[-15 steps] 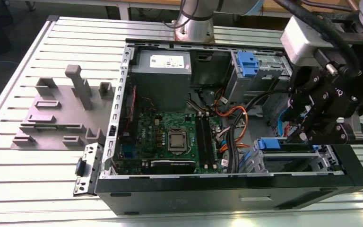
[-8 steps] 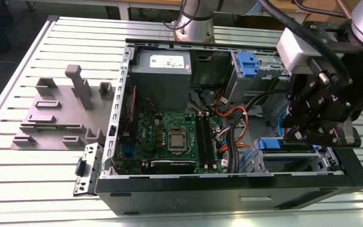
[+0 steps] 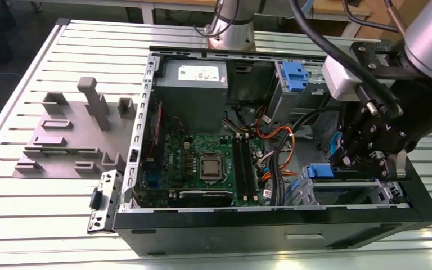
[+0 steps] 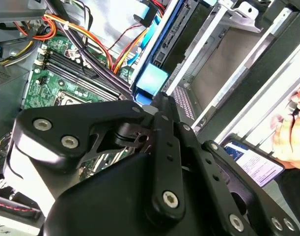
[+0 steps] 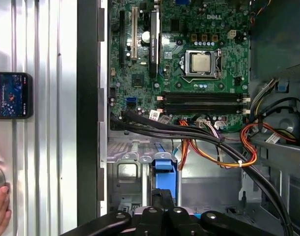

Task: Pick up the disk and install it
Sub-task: 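Insert the disk into the insertion slot, then insert the first disk wire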

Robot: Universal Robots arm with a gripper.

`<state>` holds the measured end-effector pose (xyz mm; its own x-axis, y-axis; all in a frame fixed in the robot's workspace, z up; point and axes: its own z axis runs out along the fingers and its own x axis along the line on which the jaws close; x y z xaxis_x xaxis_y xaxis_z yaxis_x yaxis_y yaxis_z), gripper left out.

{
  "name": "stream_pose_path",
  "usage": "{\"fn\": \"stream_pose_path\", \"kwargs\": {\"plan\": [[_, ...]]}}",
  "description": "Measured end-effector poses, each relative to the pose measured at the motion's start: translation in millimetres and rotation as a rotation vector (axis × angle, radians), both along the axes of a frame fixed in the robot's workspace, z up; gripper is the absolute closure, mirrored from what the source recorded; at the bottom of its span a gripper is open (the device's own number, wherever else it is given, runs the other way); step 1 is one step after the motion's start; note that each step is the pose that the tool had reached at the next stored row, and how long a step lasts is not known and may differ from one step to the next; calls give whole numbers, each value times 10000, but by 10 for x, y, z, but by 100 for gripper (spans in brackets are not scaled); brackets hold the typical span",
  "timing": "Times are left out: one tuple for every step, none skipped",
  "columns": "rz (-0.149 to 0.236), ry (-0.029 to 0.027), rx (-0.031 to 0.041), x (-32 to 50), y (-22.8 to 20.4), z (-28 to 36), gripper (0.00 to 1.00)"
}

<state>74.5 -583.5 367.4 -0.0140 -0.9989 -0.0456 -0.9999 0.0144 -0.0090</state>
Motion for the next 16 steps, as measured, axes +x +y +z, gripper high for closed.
{"fn": "stream_pose_path", "kwargs": {"plan": [[0,0,0,0,0,-17,89],[0,0,-1,0,0,-27,89],[0,0,-2,0,0,-30,89],[0,0,-3,0,0,-30,89],[0,0,-1,0,0,-33,89],[0,0,-1,0,0,-34,89],[0,0,-1,0,0,-34,89],[0,0,-1,0,0,-34,89],[0,0,0,0,0,-35,89],[0,0,-1,0,0,-34,89],[0,0,-1,0,0,-35,89],[0,0,-1,0,0,-35,89],[0,0,-1,0,0,-35,89],[0,0,-1,0,0,-35,89],[0,0,-1,0,0,-35,89],[0,0,-1,0,0,-36,89]]}}
